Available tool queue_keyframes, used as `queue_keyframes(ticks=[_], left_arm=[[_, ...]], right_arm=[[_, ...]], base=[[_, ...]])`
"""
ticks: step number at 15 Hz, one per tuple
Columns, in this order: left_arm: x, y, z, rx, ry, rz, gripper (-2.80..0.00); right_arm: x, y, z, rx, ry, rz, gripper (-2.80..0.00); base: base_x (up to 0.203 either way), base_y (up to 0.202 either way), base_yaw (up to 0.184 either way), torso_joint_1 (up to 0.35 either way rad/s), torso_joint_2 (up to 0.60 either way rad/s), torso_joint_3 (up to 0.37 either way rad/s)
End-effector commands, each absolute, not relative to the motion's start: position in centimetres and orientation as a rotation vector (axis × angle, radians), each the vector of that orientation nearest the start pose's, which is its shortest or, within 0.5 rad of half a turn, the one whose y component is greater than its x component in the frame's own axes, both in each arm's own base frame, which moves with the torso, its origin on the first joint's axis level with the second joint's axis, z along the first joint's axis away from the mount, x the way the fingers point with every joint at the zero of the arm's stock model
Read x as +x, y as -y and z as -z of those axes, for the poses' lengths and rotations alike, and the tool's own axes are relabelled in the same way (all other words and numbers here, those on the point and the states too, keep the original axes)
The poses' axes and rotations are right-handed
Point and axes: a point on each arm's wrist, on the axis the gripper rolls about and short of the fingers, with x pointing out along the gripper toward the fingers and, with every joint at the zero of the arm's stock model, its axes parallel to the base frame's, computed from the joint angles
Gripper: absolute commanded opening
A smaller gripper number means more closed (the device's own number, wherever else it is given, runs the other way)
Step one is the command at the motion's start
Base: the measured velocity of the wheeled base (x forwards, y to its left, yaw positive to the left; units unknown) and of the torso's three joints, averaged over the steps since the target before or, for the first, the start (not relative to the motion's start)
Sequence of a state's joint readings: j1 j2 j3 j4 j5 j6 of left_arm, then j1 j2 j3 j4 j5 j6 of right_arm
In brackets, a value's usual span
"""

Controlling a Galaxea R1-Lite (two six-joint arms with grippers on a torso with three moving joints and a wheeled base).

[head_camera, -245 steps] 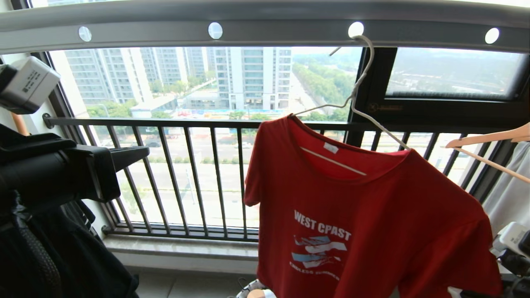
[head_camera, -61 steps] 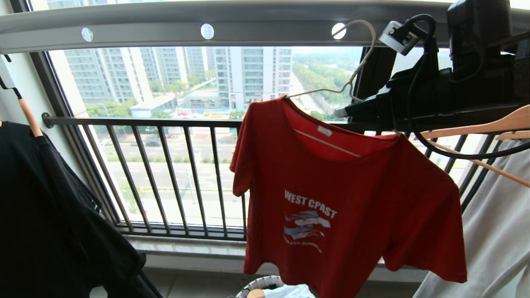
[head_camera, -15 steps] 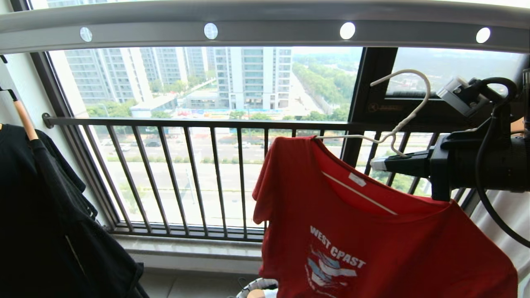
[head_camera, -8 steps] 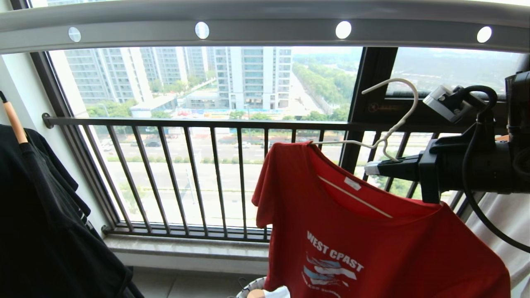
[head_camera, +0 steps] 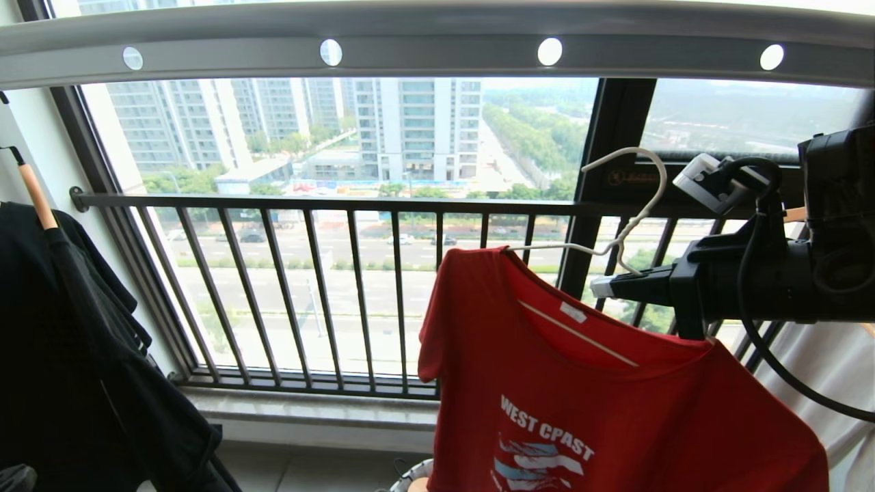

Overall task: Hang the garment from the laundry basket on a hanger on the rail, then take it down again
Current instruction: Take the clothes off the clothes rack

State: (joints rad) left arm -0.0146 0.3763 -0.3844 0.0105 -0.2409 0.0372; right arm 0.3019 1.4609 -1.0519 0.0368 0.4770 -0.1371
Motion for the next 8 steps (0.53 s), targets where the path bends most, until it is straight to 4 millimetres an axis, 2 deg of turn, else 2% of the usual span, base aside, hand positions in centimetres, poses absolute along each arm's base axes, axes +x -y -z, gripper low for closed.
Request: queue_keyframes(ticks=[1,3,5,8], left_arm=[[5.7,0.9,-22.2,-0.001,-0.175,0.371,-2.8],[10.8,2.4,-24.5,-0.064,-0.275,0.535,-2.8],[15.1,6.1,-26.3,-0.136,-0.357,0.737,-2.8],[20.5,12.0,-24.8,-0.168,-0.482,0.89,-2.8]], right_arm=[[23.9,-8.5,-25.0,-0.086,-0.422,-0.798,-2.8],[24.5,-8.7,-24.8,-0.087,-0.41,-0.797,-2.8],[25.0,-8.9,-24.3,-0.085,-0.417,-0.797,-2.8],[25.7,-9.2,-23.7,-0.066,-0.439,-0.795,-2.8]], base=[[0.0,0.0,0.0,0.0,0.0,0.0],[0.0,0.0,0.0,0.0,0.0,0.0],[0.0,0.0,0.0,0.0,0.0,0.0],[0.0,0.0,0.0,0.0,0.0,0.0]])
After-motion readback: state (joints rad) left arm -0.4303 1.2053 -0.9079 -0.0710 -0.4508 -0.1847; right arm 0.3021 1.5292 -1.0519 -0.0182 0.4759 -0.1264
